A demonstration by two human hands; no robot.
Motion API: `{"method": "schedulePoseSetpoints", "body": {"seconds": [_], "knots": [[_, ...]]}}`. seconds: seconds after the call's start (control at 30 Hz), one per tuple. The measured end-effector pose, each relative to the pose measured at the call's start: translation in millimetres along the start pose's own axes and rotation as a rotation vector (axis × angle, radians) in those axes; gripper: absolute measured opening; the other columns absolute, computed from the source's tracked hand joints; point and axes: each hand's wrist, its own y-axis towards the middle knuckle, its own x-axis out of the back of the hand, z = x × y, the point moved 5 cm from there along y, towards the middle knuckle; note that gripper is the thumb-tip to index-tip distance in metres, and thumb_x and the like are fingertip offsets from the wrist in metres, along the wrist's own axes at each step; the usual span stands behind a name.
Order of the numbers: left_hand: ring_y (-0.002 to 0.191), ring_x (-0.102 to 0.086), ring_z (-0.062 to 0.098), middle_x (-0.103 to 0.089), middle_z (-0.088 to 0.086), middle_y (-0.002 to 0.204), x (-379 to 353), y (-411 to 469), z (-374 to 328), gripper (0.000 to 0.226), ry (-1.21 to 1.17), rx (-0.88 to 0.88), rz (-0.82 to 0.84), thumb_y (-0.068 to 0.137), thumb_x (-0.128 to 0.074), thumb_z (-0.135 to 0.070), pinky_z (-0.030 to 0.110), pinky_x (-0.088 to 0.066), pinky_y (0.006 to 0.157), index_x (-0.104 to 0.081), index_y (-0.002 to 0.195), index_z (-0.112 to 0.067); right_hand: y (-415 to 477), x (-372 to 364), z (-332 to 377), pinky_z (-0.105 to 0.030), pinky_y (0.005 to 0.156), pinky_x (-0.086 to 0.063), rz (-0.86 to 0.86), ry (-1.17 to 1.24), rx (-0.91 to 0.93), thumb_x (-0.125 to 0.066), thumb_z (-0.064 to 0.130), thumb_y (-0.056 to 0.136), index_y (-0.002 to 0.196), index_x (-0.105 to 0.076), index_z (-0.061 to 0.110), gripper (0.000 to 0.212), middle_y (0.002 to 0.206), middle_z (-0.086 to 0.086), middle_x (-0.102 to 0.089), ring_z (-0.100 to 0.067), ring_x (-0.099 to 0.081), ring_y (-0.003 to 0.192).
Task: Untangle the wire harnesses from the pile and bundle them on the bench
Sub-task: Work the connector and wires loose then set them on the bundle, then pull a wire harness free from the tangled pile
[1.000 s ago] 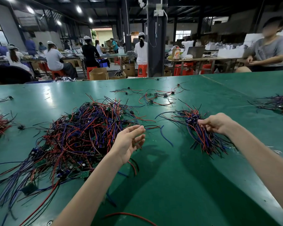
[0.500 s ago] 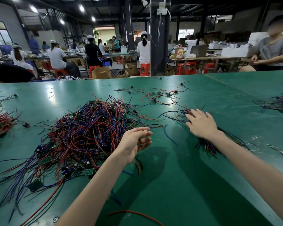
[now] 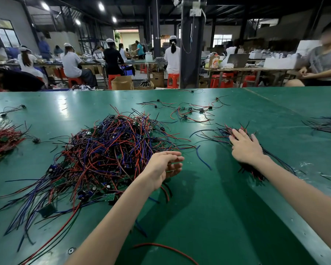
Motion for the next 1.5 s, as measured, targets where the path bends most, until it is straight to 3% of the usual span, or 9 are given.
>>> {"method": "schedulePoseSetpoints", "body": {"seconds": [0.1,0.2,0.33,0.53,0.77,1.07,1.17,1.37,1.5], "knots": [[0.06,-0.062,0.015,-0.069,0.008,0.082,0.9,0.7,2.8,0.02,0.044,0.011,-0.012,0.096,-0.045,0.003,0.026,-0.055,0.062,-0.064,0.092,-0.003,-5.7,21.2,24.7,-0.043,0.117,-0.007,-0.204,0.099,0.043,-0.038,0.017,0.095,0.143,-0.033,0.015,0.048,0.159,-0.003,-0.013,-0.021,-0.009,0.146],[0.057,-0.062,0.014,-0.067,0.009,0.082,-0.1,2.4,5.8,0.022,0.073,0.018,-0.043,0.094,-0.043,0.007,0.026,-0.055,0.056,-0.062,0.093,-0.002,-13.4,61.5,80.7,-0.038,0.104,-0.034,-0.386,0.404,0.198,-0.041,0.01,0.093,0.119,-0.059,0.006,0.032,0.132,-0.014,-0.053,-0.029,-0.046,0.122],[0.051,-0.059,0.018,-0.06,0.017,0.075,-1.1,2.6,11.3,0.02,-0.044,0.01,-0.078,0.091,-0.04,0.014,0.029,-0.059,0.054,-0.058,0.087,0.005,-22.7,98.3,178.3,-0.036,0.089,-0.048,-0.137,0.603,0.402,-0.048,0.015,0.093,0.103,-0.071,0.007,0.027,0.11,-0.011,-0.069,-0.027,-0.06,0.102],[0.047,-0.054,0.007,-0.055,0.01,0.068,-11.2,-2.2,14.1,0.025,0.261,-0.103,0.002,0.09,-0.031,0.017,0.018,-0.052,0.051,-0.053,0.086,0.004,-35.7,94.0,243.1,-0.028,0.068,-0.048,0.267,0.347,0.527,-0.07,0.022,0.084,0.087,-0.062,-0.003,0.027,0.087,-0.012,-0.063,-0.023,-0.057,0.079],[0.048,-0.051,0.005,-0.058,0.004,0.067,-18.9,-4.5,18.3,0.028,0.477,-0.139,0.06,0.085,-0.033,0.012,0.013,-0.04,0.043,-0.056,0.083,-0.003,-27.1,81.5,231.3,-0.019,0.043,-0.04,0.354,1.064,0.312,-0.064,-0.004,0.081,0.076,-0.065,0.001,0.007,0.066,-0.012,-0.056,-0.018,-0.048,0.051],[0.047,-0.055,0.014,-0.055,0.013,0.071,-16.0,4.4,19.9,0.035,0.253,-0.042,0.006,0.09,-0.027,0.018,0.019,-0.051,0.046,-0.052,0.076,-0.002,-19.2,120.4,184.2,-0.043,0.099,-0.042,0.266,1.961,0.384,-0.054,-0.001,0.08,0.067,-0.052,0.007,0.015,0.135,0.001,-0.048,-0.014,-0.055,0.104],[0.064,-0.058,0.027,-0.055,0.02,0.078,-10.9,2.1,14.9,0.032,0.002,-0.04,-0.004,0.091,-0.025,0.02,0.025,-0.057,0.052,-0.05,0.081,0.003,-21.2,125.0,167.7,-0.048,0.105,-0.038,0.422,2.302,0.438,-0.05,0.003,0.078,0.074,-0.048,0.01,0.009,0.122,-0.015,-0.057,-0.028,-0.054,0.108],[0.078,-0.062,0.034,-0.06,0.026,0.09,-2.0,5.4,2.7,0.02,-0.512,0.021,-0.058,0.1,-0.028,0.002,0.04,-0.058,0.067,-0.048,0.096,0.004,-43.3,93.4,154.3,-0.047,0.105,-0.04,0.659,2.283,0.515,-0.046,0.01,0.082,0.077,-0.048,0.008,0.006,0.106,-0.019,-0.066,-0.032,-0.061,0.102],[0.074,-0.065,0.029,-0.066,0.02,0.081,2.5,7.4,0.3,0.036,-0.654,0.056,-0.031,0.104,-0.031,-0.021,0.041,-0.059,0.065,-0.055,0.09,0.003,-62.6,70.7,143.5,-0.047,0.109,-0.034,0.762,2.259,0.583,-0.068,0.013,0.068,0.073,-0.061,0.005,0.012,0.103,-0.02,-0.066,-0.035,-0.058,0.107]]}}
